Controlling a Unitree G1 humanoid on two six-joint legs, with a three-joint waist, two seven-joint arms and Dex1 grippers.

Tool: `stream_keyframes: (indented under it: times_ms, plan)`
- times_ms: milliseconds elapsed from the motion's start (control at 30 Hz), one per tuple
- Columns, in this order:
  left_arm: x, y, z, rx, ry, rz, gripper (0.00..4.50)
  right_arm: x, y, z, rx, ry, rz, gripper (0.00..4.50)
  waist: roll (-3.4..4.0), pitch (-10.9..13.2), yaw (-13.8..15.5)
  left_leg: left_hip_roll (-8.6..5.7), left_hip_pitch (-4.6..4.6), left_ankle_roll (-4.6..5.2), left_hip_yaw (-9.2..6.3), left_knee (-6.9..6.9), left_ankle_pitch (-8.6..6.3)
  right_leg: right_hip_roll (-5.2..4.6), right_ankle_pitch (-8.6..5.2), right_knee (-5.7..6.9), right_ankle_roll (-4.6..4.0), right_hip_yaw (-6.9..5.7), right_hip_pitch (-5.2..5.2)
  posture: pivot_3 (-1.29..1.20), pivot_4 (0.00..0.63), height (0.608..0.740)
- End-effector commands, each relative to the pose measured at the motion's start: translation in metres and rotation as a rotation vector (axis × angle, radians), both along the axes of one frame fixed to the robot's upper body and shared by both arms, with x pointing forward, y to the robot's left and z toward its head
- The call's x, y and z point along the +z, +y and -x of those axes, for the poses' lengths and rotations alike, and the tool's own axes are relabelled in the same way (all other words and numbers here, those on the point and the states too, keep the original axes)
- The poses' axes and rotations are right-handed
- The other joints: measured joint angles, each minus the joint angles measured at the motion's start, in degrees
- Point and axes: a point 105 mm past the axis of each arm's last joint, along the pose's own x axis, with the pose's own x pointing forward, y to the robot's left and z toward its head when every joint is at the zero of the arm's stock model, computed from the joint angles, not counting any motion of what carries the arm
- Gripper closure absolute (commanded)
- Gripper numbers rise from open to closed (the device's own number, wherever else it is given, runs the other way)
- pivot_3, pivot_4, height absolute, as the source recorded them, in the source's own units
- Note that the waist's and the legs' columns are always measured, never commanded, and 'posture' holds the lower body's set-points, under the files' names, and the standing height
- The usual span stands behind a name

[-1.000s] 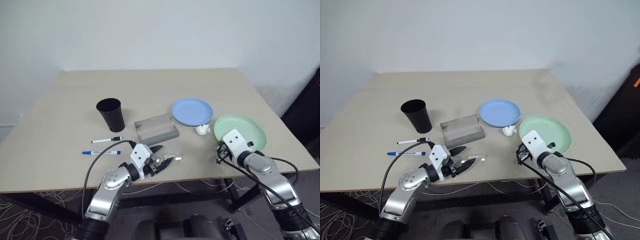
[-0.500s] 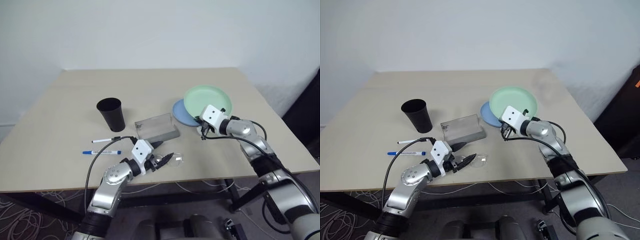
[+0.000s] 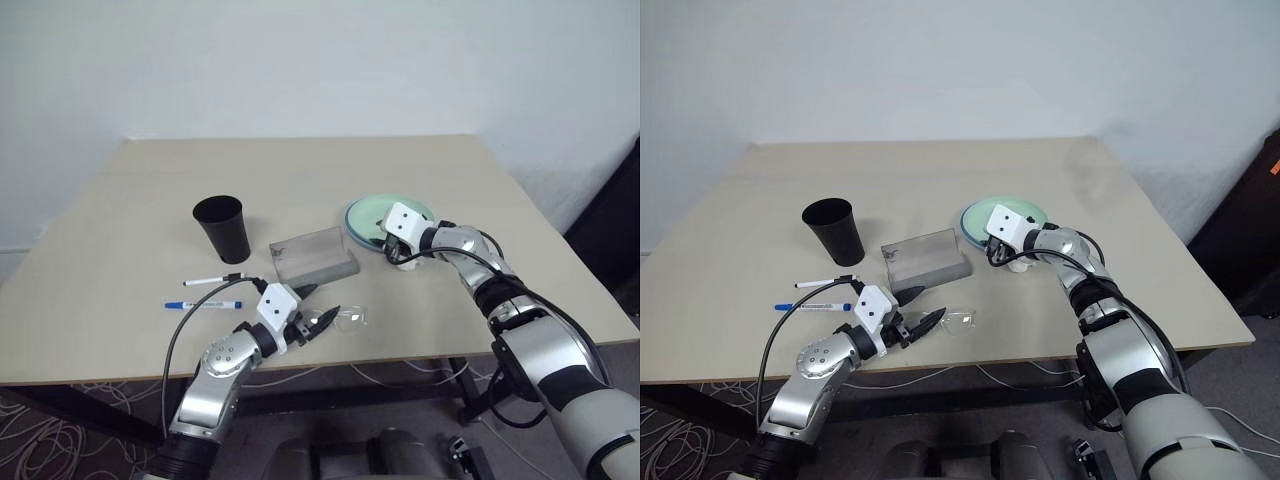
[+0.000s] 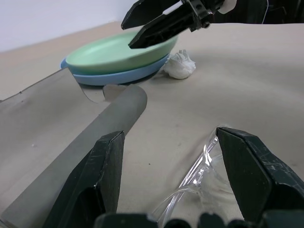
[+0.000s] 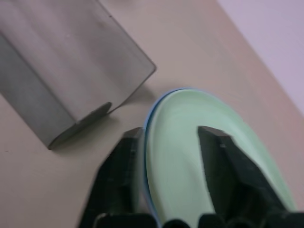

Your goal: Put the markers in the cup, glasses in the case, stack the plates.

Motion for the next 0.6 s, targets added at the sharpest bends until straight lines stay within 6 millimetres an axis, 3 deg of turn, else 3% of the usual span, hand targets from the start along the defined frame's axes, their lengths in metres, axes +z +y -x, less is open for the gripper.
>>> stream_keyframes:
  times_ms: [33,167,400,500,600]
  plan:
    - [0.015,0.001,-0.003,0.001,-0.062,-0.001,1.24,0.029,-0.006,-0.004,-0.009,-0.093,-0.073,2.19,0.01,0.0,0.0,0.01,0.01,0.00,0.00,0.00,0.00,0.01,0.00,0.01,0.00,0.01,-0.01,0.00,0.000,0.740]
    - [0.017,0.001,-0.004,-0.007,-0.068,-0.010,1.24,0.029,-0.018,0.003,-0.017,-0.051,-0.146,2.19,0.01,0.0,0.0,0.02,0.00,0.00,-0.03,-0.02,0.00,0.02,0.00,0.02,0.00,-0.01,0.00,0.00,0.000,0.740]
    - [0.017,0.000,-0.006,-0.015,-0.068,-0.010,1.24,0.004,-0.043,0.033,-0.085,0.162,-0.208,2.19,0.04,0.0,0.1,-0.01,-0.01,0.00,0.00,0.02,0.00,-0.01,-0.01,0.02,0.03,0.01,0.00,0.00,0.000,0.740]
    - [0.016,-0.002,-0.005,-0.023,-0.060,-0.002,1.24,-0.008,-0.050,0.042,-0.158,0.255,-0.264,1.68,0.05,0.0,0.0,0.01,0.05,0.00,0.00,0.02,0.00,0.03,-0.01,0.08,0.03,0.06,-0.01,0.00,0.000,0.740]
    - [0.016,-0.004,-0.006,-0.026,-0.060,0.001,1.24,-0.013,-0.057,0.037,-0.284,0.277,-0.300,0.67,0.07,0.0,0.0,0.01,0.07,0.00,0.00,0.04,0.00,0.06,-0.01,0.13,0.01,0.03,-0.01,0.00,0.000,0.740]
